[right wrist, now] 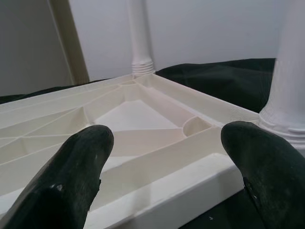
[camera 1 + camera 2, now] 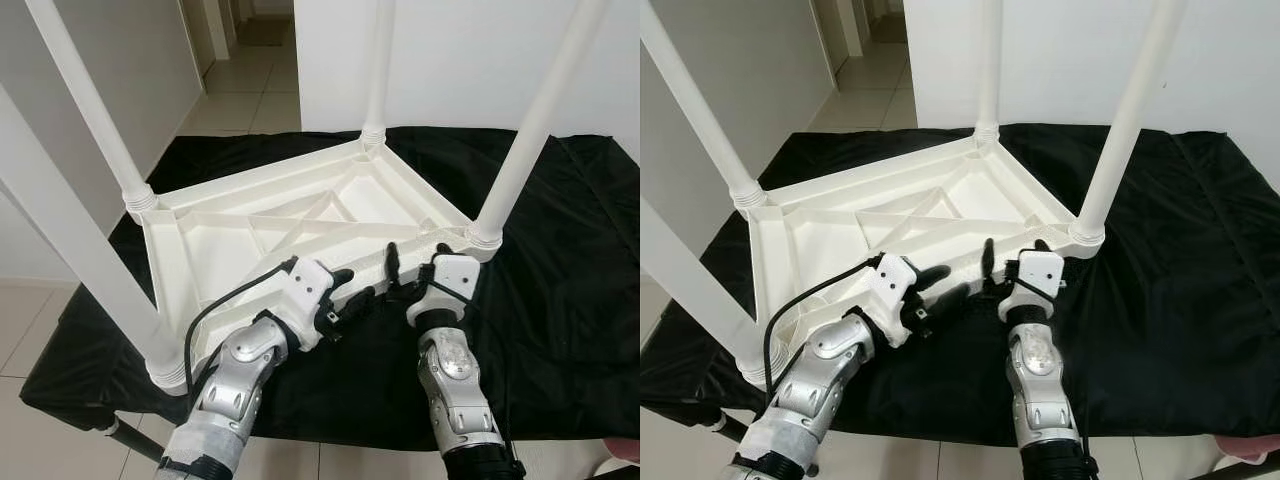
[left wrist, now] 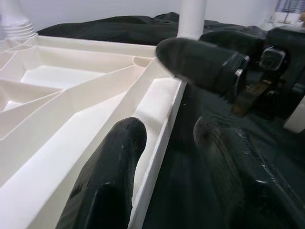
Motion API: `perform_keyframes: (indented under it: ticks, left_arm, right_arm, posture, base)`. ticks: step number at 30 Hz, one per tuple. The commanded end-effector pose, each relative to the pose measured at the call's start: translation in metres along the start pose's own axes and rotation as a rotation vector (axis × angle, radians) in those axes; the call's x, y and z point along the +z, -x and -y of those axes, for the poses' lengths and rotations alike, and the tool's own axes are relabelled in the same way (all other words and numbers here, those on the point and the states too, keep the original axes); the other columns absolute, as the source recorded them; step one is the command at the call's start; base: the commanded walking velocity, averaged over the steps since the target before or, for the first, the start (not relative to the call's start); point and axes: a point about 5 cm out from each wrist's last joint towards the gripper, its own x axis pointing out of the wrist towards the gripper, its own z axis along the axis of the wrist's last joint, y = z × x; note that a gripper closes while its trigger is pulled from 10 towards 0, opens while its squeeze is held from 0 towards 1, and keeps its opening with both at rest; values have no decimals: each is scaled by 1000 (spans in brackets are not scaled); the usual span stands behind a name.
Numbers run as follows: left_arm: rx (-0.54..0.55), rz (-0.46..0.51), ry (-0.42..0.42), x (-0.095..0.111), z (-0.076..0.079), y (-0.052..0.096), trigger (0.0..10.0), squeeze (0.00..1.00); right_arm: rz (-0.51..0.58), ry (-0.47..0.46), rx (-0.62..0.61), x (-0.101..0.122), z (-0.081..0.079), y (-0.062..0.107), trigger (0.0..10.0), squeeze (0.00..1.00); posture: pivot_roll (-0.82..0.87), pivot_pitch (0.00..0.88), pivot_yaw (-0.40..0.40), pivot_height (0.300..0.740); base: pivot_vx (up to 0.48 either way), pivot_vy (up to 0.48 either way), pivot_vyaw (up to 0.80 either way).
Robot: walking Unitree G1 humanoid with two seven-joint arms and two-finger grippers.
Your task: Building children table
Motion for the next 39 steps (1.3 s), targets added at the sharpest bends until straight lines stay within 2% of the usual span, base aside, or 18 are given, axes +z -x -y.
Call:
perform_keyframes:
  ticks: [1, 4, 10, 19, 26, 32, 37, 39]
  left_arm:
    - [168, -33, -17, -2, -14, 5, 10000, 0]
    - [178, -33, -17, -1, -16, 4, 10000, 0]
    - [203, -18, 46, 3, -21, 4, 10000, 0]
    - [189, -23, 27, 7, -18, -1, 10000, 0]
    - [203, -19, -24, 12, -22, -3, 10000, 0]
    - [208, -27, 16, 9, -23, 1, 10000, 0]
    - [156, 12, -30, 15, -16, 4, 10000, 0]
    - [93, 42, -69, 18, -9, 12, 10000, 0]
  right_arm:
    - [14, -33, -9, 5, -3, -3, 10000, 0]
    - [13, -40, -12, 6, -3, -3, 10000, 0]
    - [9, -34, -3, 5, -4, -2, 10000, 0]
    - [15, -28, -20, 5, -1, -7, 10000, 0]
    - [33, -13, -12, 10, -1, -11, 10000, 0]
    - [24, -10, -28, 9, 0, -9, 10000, 0]
    - [29, -4, -23, 9, 1, -8, 10000, 0]
    - [23, 2, -11, 8, 1, -8, 10000, 0]
  posture:
    - [-122, 16, 64, 740]
    - [-122, 16, 64, 740]
    - [-131, 11, 67, 740]
    - [-147, 14, 65, 740]
    - [-143, 29, 85, 740]
    - [-149, 32, 94, 740]
    - [-113, 33, 101, 740]
    - [-98, 40, 89, 740]
  base:
    - [0, 0, 0]
    - [0, 0, 0]
    - [0, 0, 0]
    - [0, 0, 0]
    - [0, 0, 0]
    - [0, 0, 0]
    - [0, 0, 0]
    - [0, 0, 0]
